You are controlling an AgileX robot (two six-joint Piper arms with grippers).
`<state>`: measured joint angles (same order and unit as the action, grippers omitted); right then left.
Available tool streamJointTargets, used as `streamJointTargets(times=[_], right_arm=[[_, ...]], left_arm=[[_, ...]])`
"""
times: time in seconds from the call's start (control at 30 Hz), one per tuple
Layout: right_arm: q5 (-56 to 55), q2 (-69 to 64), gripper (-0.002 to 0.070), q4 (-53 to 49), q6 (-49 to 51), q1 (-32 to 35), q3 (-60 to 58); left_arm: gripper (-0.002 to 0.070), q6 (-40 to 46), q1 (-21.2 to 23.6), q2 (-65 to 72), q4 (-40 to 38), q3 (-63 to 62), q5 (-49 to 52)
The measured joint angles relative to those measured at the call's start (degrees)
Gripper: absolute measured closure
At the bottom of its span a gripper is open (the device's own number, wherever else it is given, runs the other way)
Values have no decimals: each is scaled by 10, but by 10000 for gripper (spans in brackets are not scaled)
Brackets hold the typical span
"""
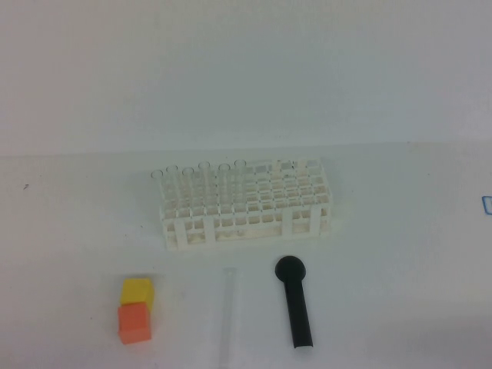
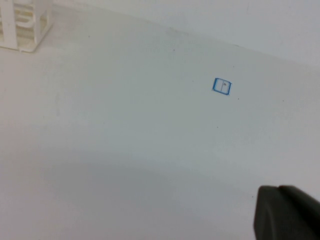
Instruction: Place the test tubes
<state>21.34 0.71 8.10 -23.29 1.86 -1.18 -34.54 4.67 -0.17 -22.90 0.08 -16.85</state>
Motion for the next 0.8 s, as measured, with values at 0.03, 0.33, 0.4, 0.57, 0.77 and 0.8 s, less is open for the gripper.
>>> streamJointTargets(times=[0.03,0.33,0.4,0.57,0.77,0.8], right_arm=[[0,0,678,0,0,0,0],[0,0,678,0,0,0,0],[0,0,678,0,0,0,0],[0,0,678,0,0,0,0],[0,0,678,0,0,0,0],[0,0,678,0,0,0,0]], left_arm=[[676,-33,0,0,0,0,-13],[676,-410,0,1,533,-56,-56],[676,-556,0,11,714,-94,-51],[676,-901,0,129,1191,-187,-119],[676,-935,4,346,1240,-287,-310],[676,-932,4,382,1240,-299,-323]])
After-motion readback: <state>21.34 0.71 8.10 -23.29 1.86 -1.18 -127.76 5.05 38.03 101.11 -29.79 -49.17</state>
